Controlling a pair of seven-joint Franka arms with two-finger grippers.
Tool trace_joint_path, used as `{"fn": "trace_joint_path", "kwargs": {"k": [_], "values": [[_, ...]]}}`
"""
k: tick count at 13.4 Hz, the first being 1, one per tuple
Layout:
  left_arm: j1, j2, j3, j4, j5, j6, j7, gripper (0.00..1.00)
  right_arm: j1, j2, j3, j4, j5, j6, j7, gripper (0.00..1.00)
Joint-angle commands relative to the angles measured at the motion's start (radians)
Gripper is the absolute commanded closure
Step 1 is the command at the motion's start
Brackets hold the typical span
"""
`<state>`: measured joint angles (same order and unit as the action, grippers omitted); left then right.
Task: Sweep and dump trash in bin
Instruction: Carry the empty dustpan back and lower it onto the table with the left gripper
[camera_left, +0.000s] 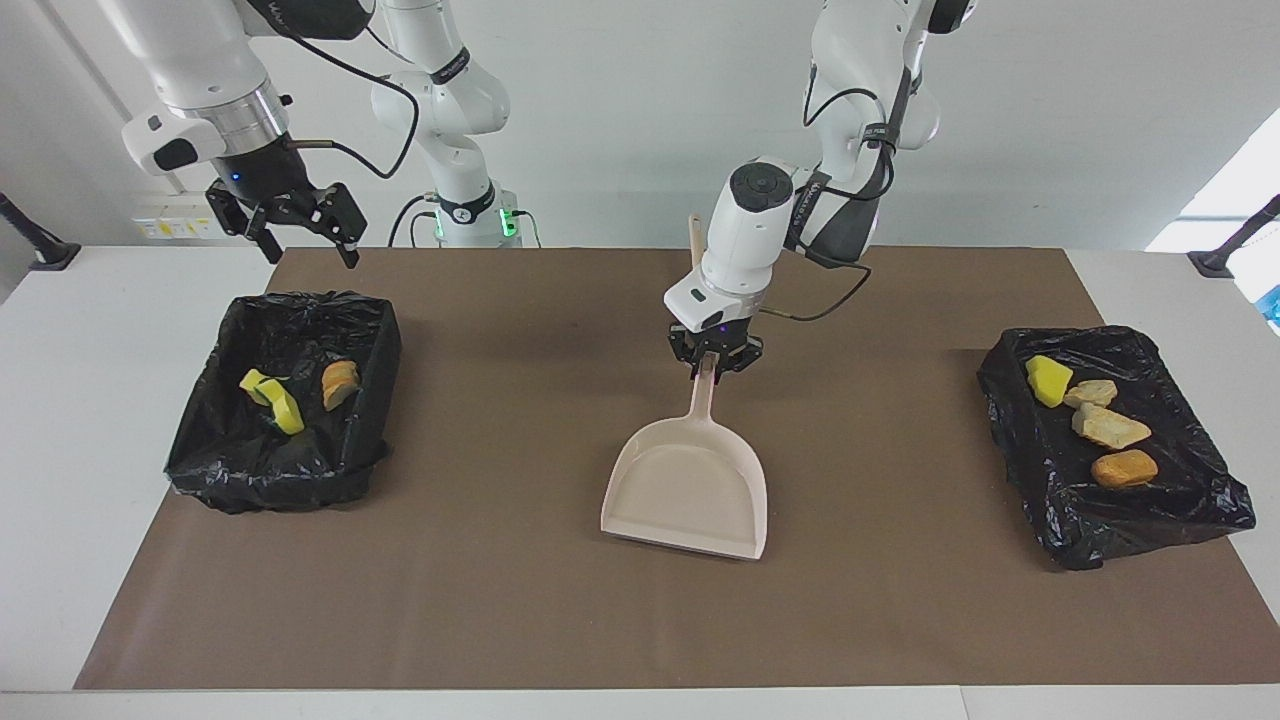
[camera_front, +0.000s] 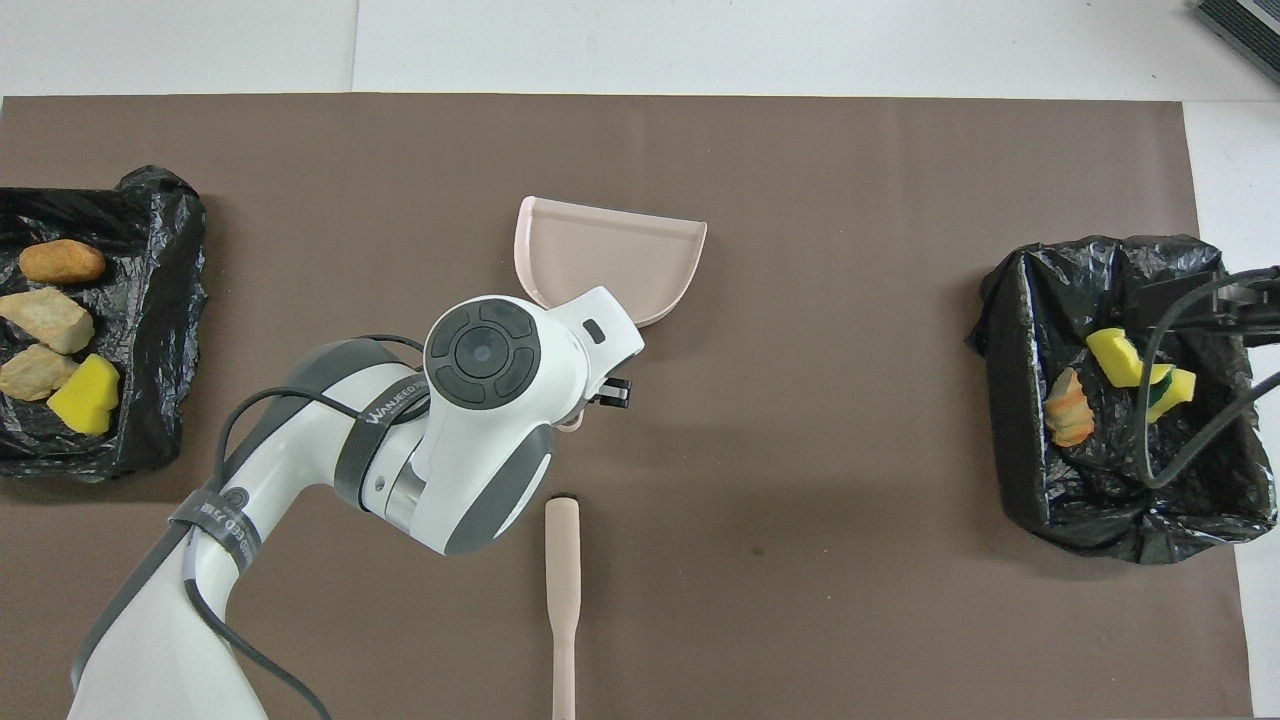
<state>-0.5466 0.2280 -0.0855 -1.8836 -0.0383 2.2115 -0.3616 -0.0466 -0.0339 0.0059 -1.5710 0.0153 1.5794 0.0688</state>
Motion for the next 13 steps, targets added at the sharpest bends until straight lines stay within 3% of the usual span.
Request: {"fn": "trace_joint_path", "kwargs": {"k": [1,9,10,11,12,13], "values": [[-0.029,-0.012,0.021,-0.029,-0.011,0.036,-0.035,1.00,-0.009,-0.014,0.008,-0.018,-0.005,0.014,-0.007,0.00],[-0.044,0.010,0.021,-0.055,-0.002,0.062,-0.054,1.00,-0.009,-0.014,0.008,-0.018,-0.005,0.014,-0.006,0.00],[-0.044,0.010,0.020,-0.055,-0.003,0.063,-0.095,0.78,-0.009,-0.014,0.008,-0.018,-0.005,0.014,-0.006,0.00],[-0.044,0.010,0.021,-0.052,-0.005,0.062,-0.144,0.35,-0.009,-0.014,0.008,-0.018,-0.005,0.014,-0.006,0.00],[-0.044,0.010,0.021,-0.051,-0.005,0.062,-0.146,0.12,-0.009,-0.014,0.008,-0.018,-0.005,0.014,-0.007,0.00],[-0.036,0.005,0.021,-0.051,-0.005,0.054,-0.146,0.00,-0.009,-0.014,0.008,-0.018,-0.005,0.014,-0.007,0.00]]}}
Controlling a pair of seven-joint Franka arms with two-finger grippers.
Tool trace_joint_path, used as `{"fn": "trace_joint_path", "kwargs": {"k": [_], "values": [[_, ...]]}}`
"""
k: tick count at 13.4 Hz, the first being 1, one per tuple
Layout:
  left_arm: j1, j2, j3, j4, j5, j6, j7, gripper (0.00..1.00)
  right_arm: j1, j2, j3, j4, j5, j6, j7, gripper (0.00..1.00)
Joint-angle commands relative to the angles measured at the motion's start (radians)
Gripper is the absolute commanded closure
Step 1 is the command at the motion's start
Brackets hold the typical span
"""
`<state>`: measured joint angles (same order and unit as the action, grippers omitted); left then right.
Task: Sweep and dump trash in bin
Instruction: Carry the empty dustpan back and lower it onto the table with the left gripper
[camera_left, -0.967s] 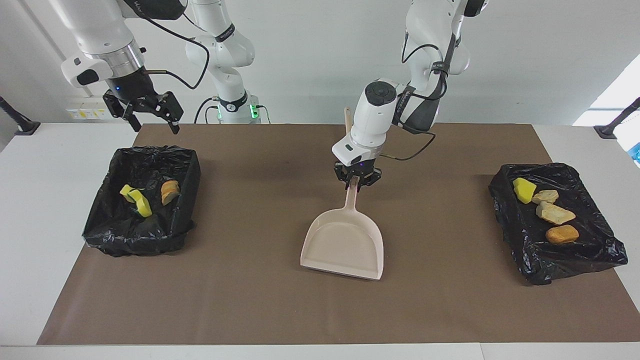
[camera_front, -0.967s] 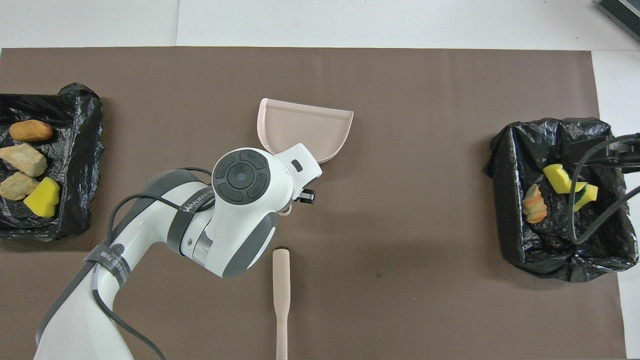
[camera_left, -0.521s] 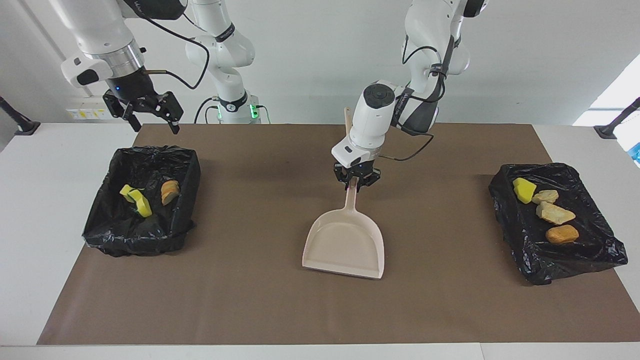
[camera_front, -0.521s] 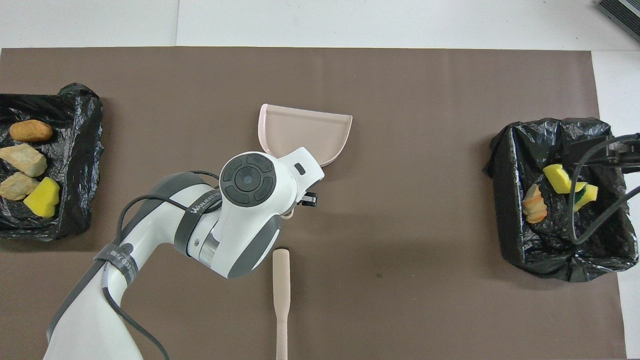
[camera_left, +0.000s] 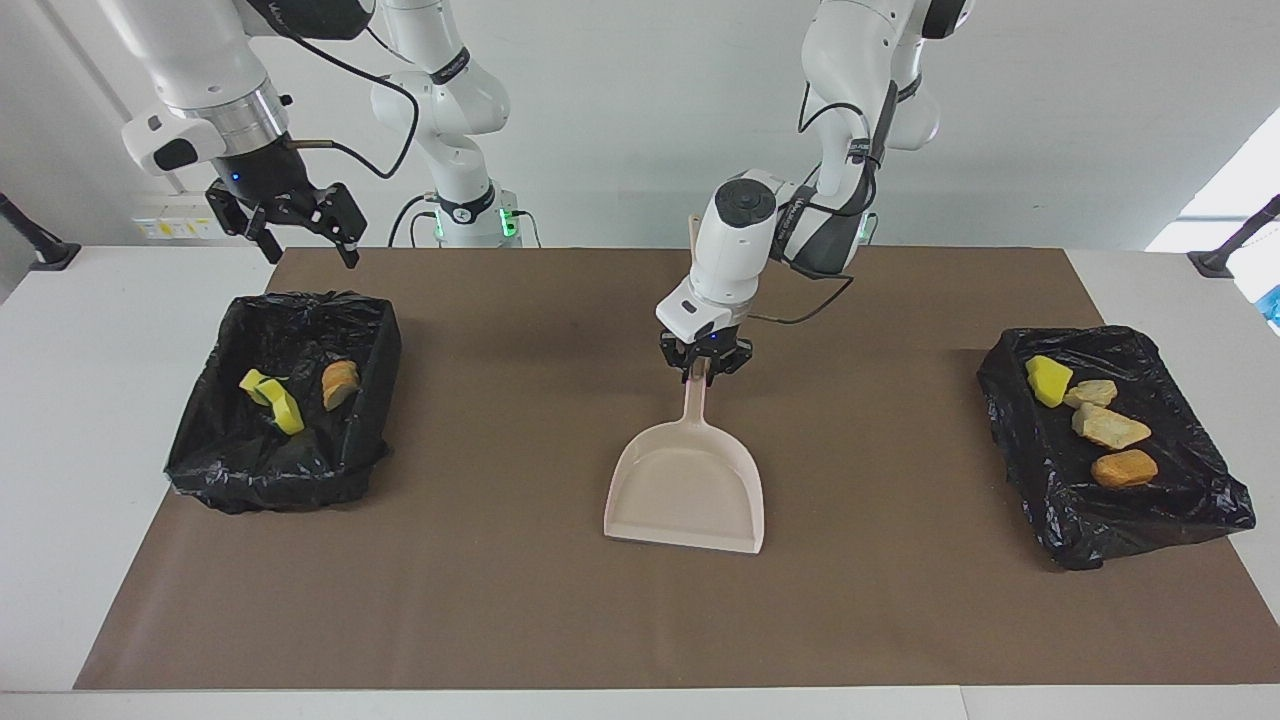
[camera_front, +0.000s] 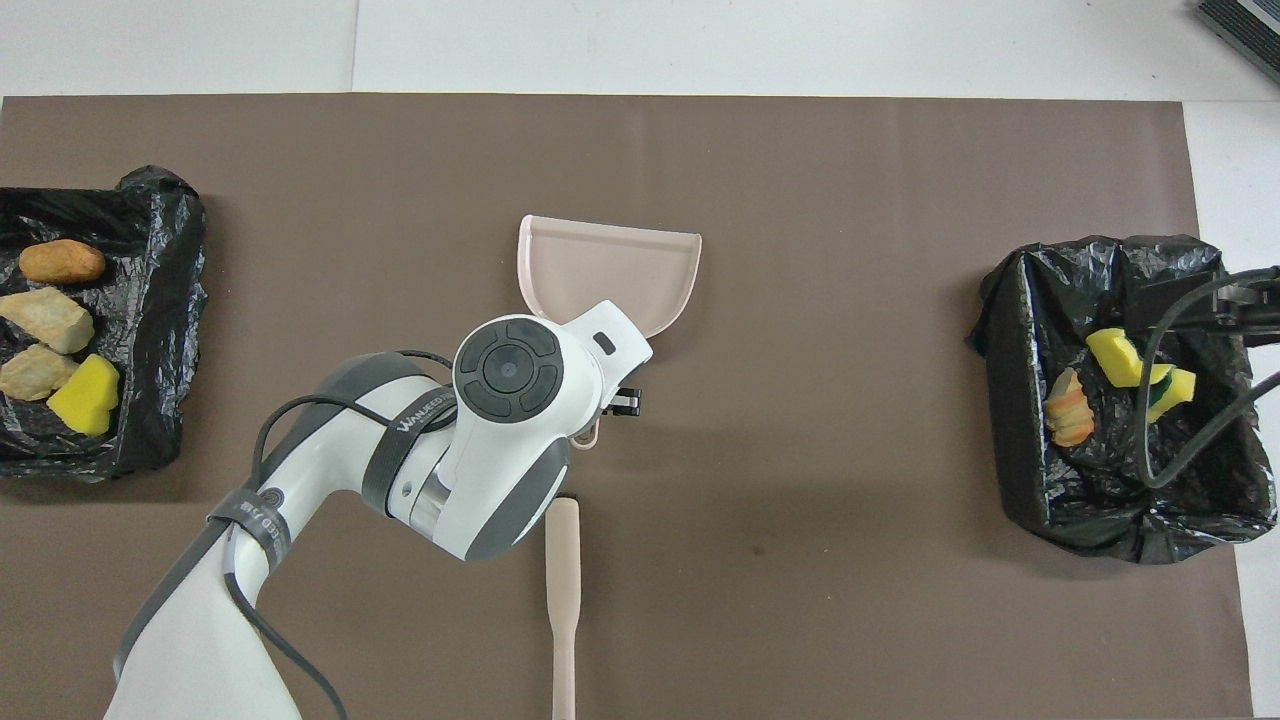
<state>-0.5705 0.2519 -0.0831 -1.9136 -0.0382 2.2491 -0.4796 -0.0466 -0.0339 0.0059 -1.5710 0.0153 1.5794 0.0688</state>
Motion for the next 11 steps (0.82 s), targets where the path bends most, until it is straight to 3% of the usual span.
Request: {"fn": "trace_joint_path", "kwargs": {"k": [1,4,11], "values": [[-0.006,-0.025,0.019,-0.013,-0.005,0.009,-0.028,0.00,-0.009,-0.014,0.008,-0.018,-0.003,0.014,-0.007,0.00],[0.012,-0.048,0.032,-0.001,-0.005,-0.012,-0.027,0.00,-0.009,-0.014,0.008,-0.018,-0.003,0.014,-0.007,0.00],[0.260,-0.177,0.031,0.001,-0.005,-0.109,0.126,0.00,-0.009,-0.014,0.008,-0.018,-0.005,0.014,-0.007,0.00]]}}
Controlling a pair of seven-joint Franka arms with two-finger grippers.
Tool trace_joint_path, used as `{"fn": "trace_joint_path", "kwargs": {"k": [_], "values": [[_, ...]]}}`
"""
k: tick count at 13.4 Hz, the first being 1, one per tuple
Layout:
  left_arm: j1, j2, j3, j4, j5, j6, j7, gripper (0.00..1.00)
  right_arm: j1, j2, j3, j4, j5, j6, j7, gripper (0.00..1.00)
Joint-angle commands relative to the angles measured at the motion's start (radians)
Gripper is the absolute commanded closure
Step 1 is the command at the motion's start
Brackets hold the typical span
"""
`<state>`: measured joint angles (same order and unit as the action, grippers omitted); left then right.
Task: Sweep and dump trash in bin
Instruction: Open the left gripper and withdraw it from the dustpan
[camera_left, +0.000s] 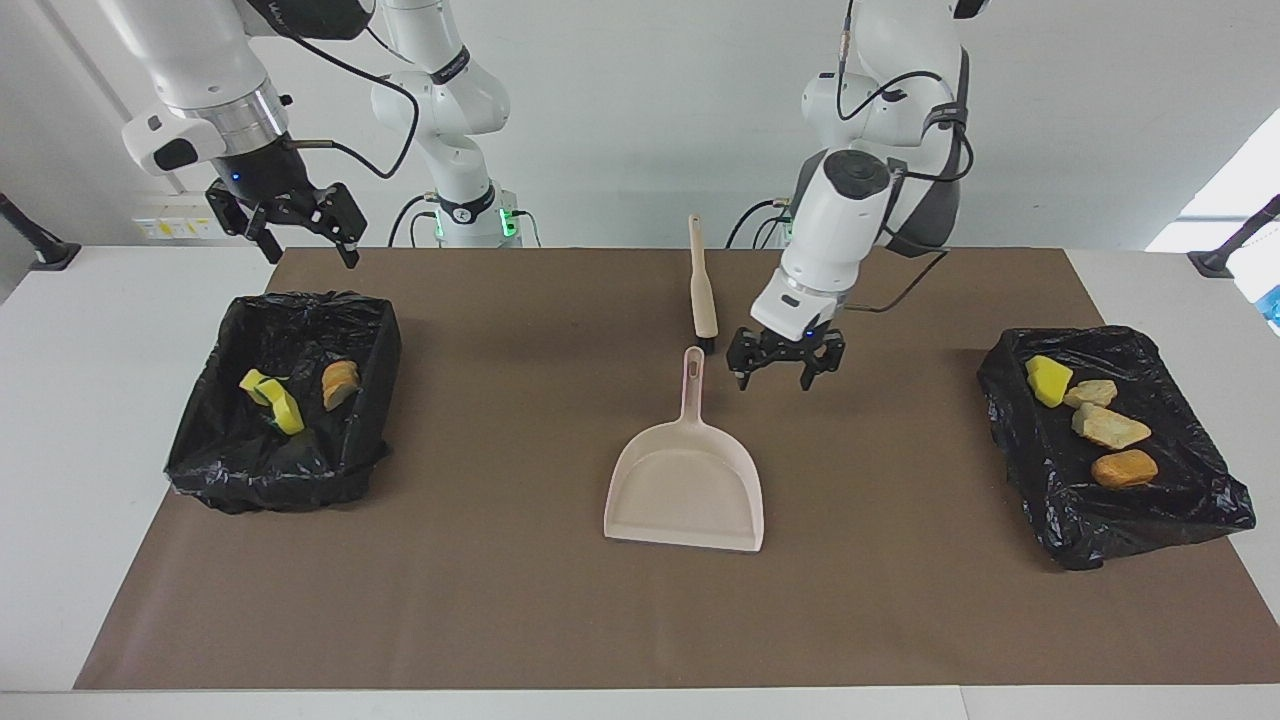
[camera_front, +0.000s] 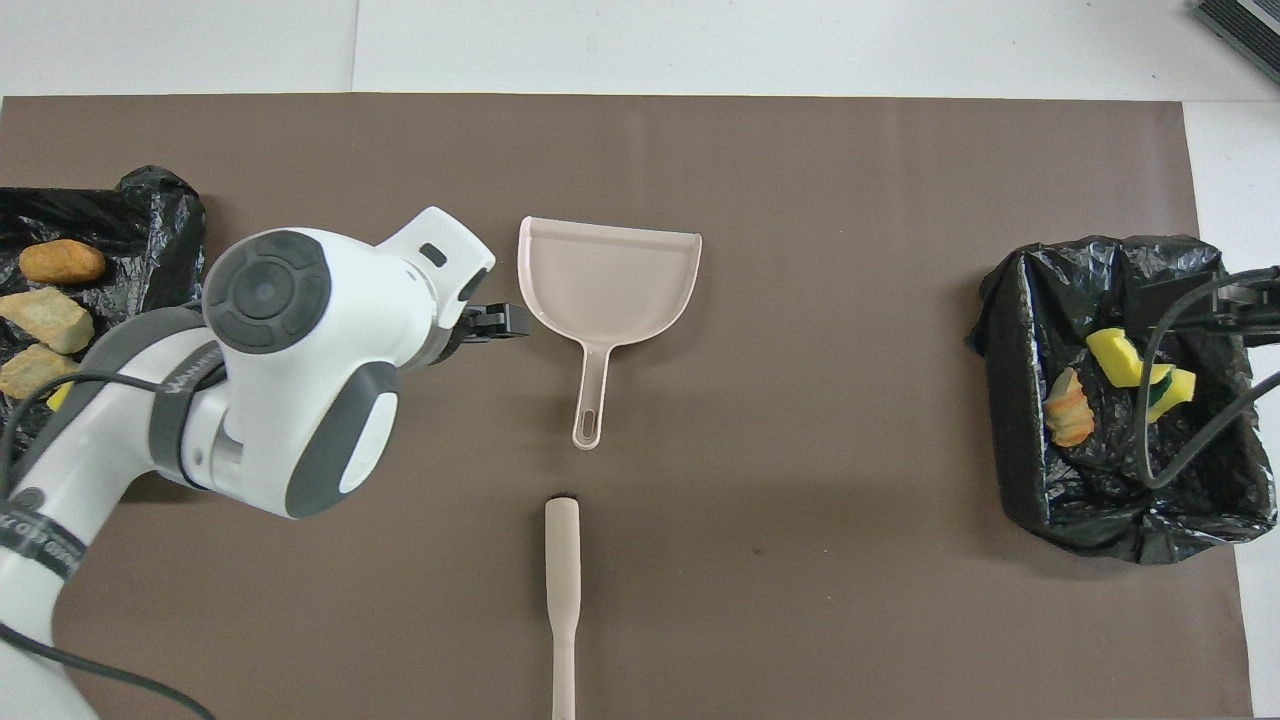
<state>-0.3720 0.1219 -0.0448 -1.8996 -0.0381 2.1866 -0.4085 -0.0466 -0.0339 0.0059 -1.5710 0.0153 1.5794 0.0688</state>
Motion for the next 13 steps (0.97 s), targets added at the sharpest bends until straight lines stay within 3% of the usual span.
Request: {"fn": "trace_joint_path", "kwargs": {"k": [1,8,13], "values": [[0.099,-0.057,-0.007,-0.013,-0.005,-0.074,0.088,0.00,-0.009,-0.014,0.008,-0.018,-0.003,0.014,-0.007,0.00],[0.310,-0.116,-0.007,0.014,-0.005,-0.257,0.335,0.00,-0.009,-0.014,0.008,-0.018,-0.003,0.014,-0.007,0.00],[0.347,-0.127,-0.006,0.157,0.003,-0.465,0.401,0.00,-0.009,-0.014,0.008,-0.018,-0.005,0.014,-0.006,0.00]]}}
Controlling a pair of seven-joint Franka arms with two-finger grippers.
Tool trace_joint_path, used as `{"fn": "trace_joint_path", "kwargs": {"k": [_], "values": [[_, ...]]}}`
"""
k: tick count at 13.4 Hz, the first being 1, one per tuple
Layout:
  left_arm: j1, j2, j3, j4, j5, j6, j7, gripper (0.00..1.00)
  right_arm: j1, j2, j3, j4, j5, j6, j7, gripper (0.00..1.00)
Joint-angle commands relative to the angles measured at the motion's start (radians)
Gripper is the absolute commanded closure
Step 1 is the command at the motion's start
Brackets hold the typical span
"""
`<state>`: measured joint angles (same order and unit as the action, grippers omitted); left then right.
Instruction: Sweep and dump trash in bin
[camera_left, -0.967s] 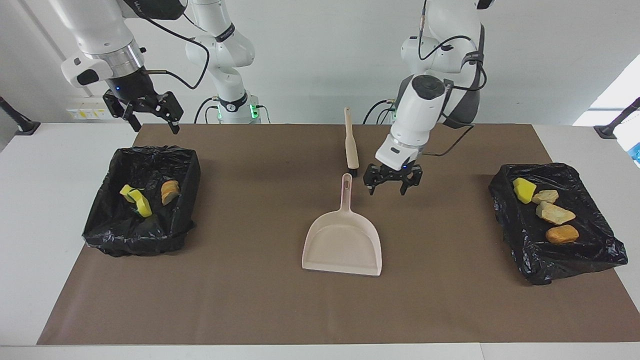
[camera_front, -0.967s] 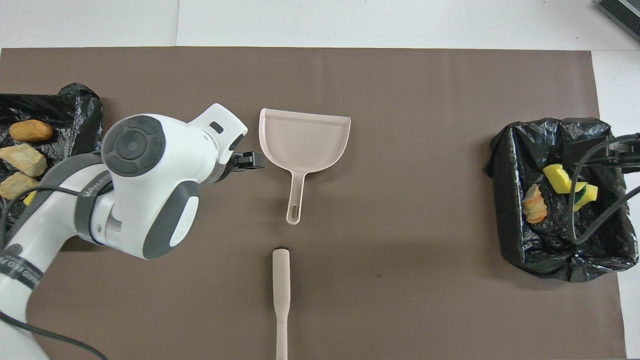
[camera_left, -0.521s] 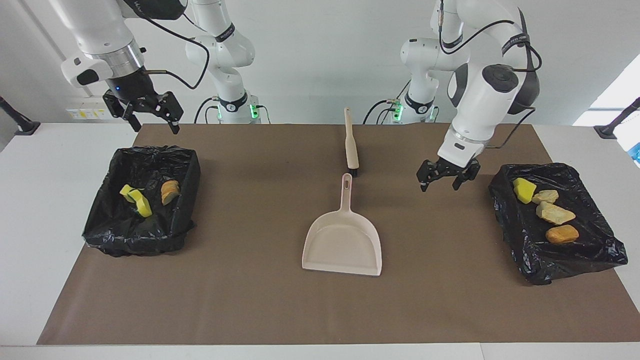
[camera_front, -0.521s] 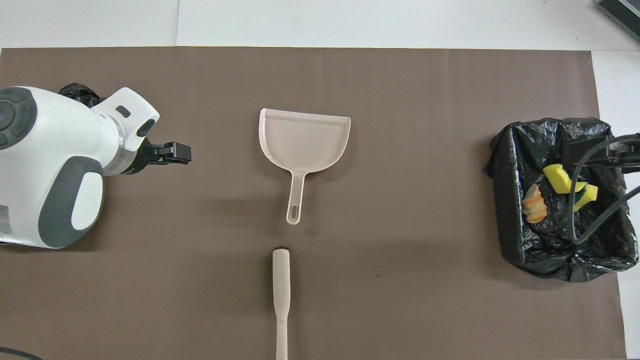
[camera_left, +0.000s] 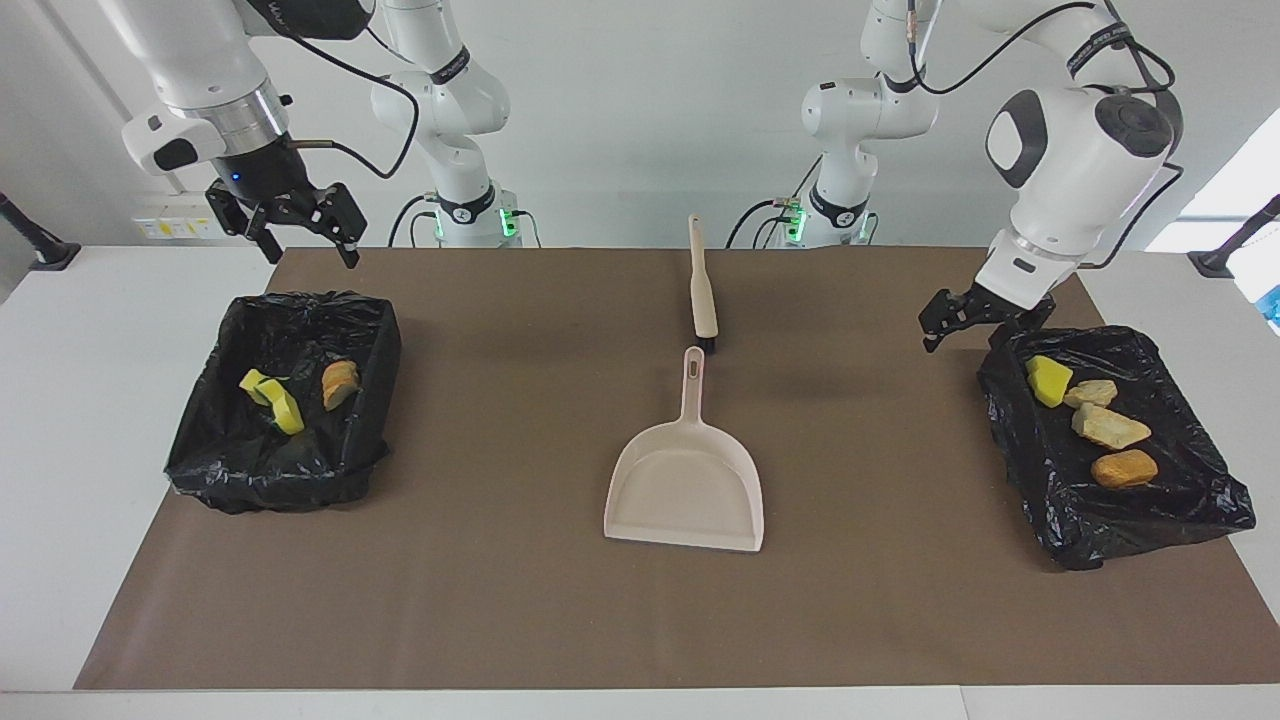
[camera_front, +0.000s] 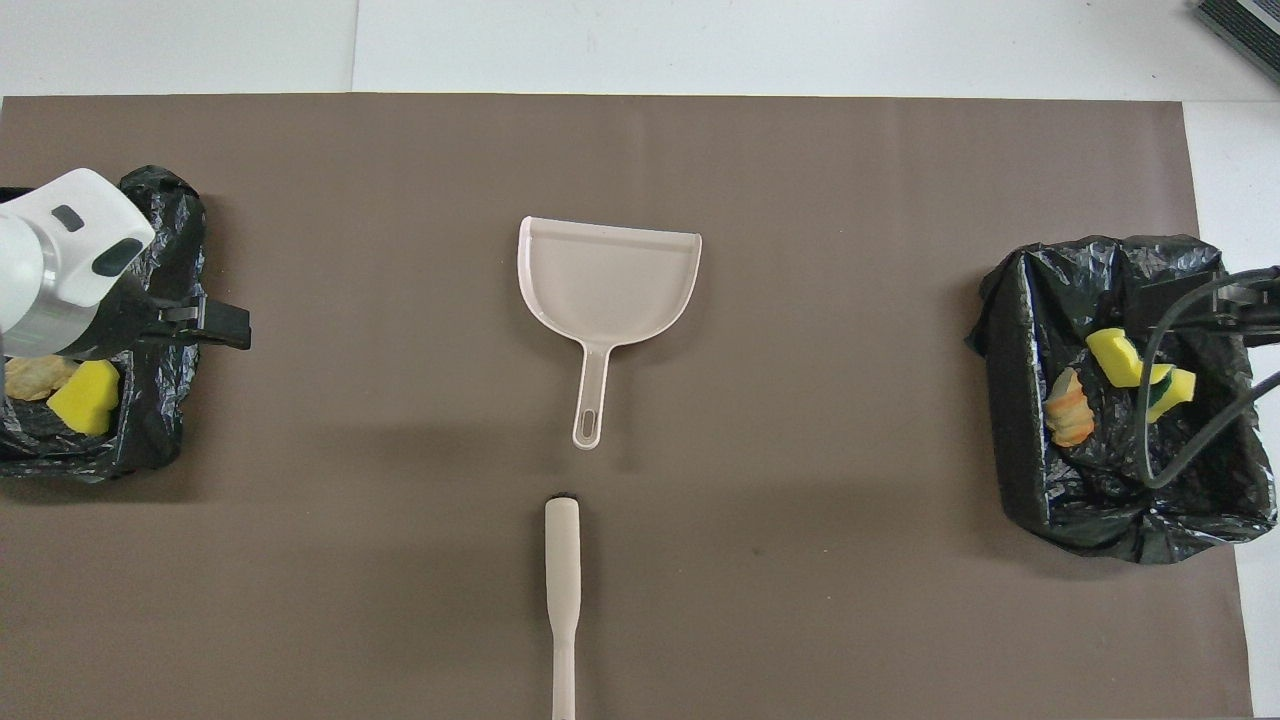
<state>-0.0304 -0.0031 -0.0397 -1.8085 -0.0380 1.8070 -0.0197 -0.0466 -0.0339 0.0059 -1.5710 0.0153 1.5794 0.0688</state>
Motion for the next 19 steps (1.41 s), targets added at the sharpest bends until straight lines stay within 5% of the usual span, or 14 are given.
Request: {"fn": "trace_joint_path", "kwargs": {"k": [1,4,9,19], "values": [[0.006,-0.001,-0.011,0.102,0.010,-0.133,0.012,0.00,-0.009,-0.015,0.008,-0.018,-0.003,0.014,-0.007,0.00],[0.010,-0.032,-0.005,0.182,0.044,-0.247,0.014,0.00,-0.009,-0.014,0.008,-0.018,-0.005,0.014,-0.007,0.00],[0.010,-0.107,-0.011,0.176,0.043,-0.327,0.012,0.00,-0.009,-0.014,0.008,-0.018,-0.003,0.014,-0.007,0.00],[0.041,-0.123,-0.011,0.147,0.033,-0.270,0.012,0.00,-0.009,-0.014,0.008,-0.018,-0.005,0.014,-0.007,0.00]]}}
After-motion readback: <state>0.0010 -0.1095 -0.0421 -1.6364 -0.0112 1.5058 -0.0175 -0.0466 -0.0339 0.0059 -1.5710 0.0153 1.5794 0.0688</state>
